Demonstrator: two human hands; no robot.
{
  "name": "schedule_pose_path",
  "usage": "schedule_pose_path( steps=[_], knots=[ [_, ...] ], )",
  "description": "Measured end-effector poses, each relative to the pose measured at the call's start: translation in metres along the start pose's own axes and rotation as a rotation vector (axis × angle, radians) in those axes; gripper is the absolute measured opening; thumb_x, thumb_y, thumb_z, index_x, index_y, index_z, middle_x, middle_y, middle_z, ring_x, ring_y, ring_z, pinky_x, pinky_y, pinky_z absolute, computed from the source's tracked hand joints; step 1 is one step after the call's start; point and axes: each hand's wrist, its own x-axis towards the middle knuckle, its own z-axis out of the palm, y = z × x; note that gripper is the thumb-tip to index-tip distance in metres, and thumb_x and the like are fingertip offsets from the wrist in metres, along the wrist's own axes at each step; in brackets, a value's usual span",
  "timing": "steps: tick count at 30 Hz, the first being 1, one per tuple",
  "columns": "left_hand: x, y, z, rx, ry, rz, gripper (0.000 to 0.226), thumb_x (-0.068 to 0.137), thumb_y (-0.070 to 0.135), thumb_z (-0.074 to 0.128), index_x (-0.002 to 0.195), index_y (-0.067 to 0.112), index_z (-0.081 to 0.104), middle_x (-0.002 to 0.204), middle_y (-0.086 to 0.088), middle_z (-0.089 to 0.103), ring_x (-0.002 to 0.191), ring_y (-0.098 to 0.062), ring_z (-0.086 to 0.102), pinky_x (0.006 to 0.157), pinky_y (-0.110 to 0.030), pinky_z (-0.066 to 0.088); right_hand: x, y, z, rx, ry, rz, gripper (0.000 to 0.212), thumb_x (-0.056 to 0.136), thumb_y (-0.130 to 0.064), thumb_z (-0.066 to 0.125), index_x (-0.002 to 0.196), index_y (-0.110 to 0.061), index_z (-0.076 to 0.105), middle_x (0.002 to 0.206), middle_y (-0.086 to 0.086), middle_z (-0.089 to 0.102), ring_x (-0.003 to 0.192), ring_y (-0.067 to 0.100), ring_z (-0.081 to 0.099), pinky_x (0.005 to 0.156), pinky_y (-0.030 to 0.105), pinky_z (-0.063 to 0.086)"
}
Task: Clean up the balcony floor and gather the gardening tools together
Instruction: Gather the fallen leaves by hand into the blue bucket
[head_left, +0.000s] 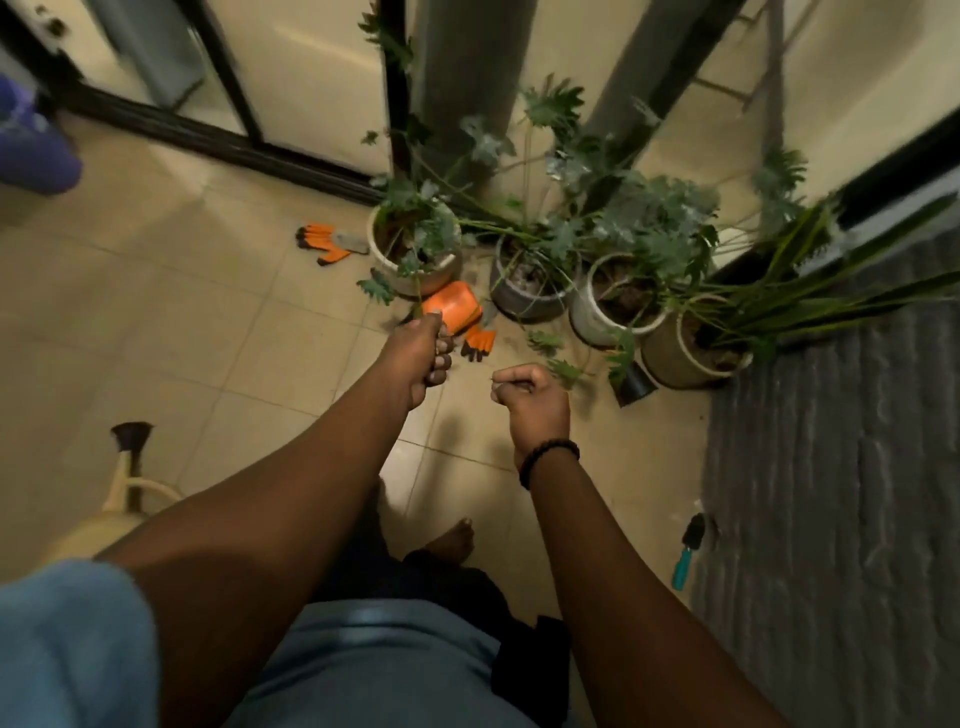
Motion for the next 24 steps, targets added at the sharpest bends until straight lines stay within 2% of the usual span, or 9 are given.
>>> schedule_pose_path(
  steps=[5, 10, 13, 17, 24],
  knots=[
    [-0.009, 0.022, -0.067, -0.101, 0.127, 0.064, 0.029, 0.105, 0.024, 0.041, 0.077, 0.016, 0.045, 0.058, 0.001, 0.037, 0.034, -0.007, 0.027, 0.036, -0.013, 0.018, -0.001, -0.026, 0.064, -0.078, -0.118, -0.044, 0.027, 0.083, 0.005, 0.064, 0.071, -0.019, 0.066, 0.085, 0.004, 0.069, 0.083, 0.02, 0.065, 0.077, 0.032, 0.055],
    [-0.005, 0.058, -0.127, -0.221, 0.21, 0.101, 0.033, 0.106, 0.03, 0.043, 0.077, 0.016, 0.045, 0.052, 0.004, 0.04, 0.033, -0.006, 0.027, 0.034, -0.013, 0.017, -0.005, -0.062, 0.137, -0.153, -0.241, -0.108, 0.031, 0.08, 0.008, 0.064, 0.068, -0.021, 0.065, 0.074, -0.004, 0.065, 0.073, 0.012, 0.06, 0.069, 0.026, 0.051],
    [-0.003, 0.083, -0.173, -0.295, 0.26, 0.129, 0.033, 0.107, 0.031, 0.042, 0.078, 0.016, 0.045, 0.054, 0.003, 0.039, 0.033, -0.006, 0.027, 0.034, -0.012, 0.017, -0.006, -0.077, 0.19, -0.175, -0.308, -0.112, 0.03, 0.079, 0.01, 0.062, 0.069, -0.018, 0.066, 0.077, 0.002, 0.067, 0.077, 0.017, 0.062, 0.072, 0.028, 0.053],
    [0.003, 0.112, -0.238, -0.334, 0.318, 0.151, 0.032, 0.106, 0.028, 0.04, 0.077, 0.017, 0.044, 0.057, 0.003, 0.039, 0.033, -0.005, 0.028, 0.034, -0.013, 0.016, -0.012, -0.097, 0.257, -0.198, -0.411, -0.107, 0.029, 0.081, 0.012, 0.06, 0.071, -0.014, 0.065, 0.073, 0.005, 0.065, 0.069, 0.015, 0.06, 0.065, 0.025, 0.051],
    [-0.007, 0.166, -0.349, -0.399, 0.461, 0.237, 0.032, 0.106, 0.028, 0.041, 0.076, 0.018, 0.044, 0.06, 0.002, 0.039, 0.033, -0.004, 0.029, 0.035, -0.012, 0.016, -0.027, -0.126, 0.382, -0.246, -0.521, -0.148, 0.029, 0.079, 0.011, 0.062, 0.069, -0.016, 0.067, 0.073, 0.001, 0.067, 0.076, 0.018, 0.064, 0.073, 0.03, 0.055]
  ],
)
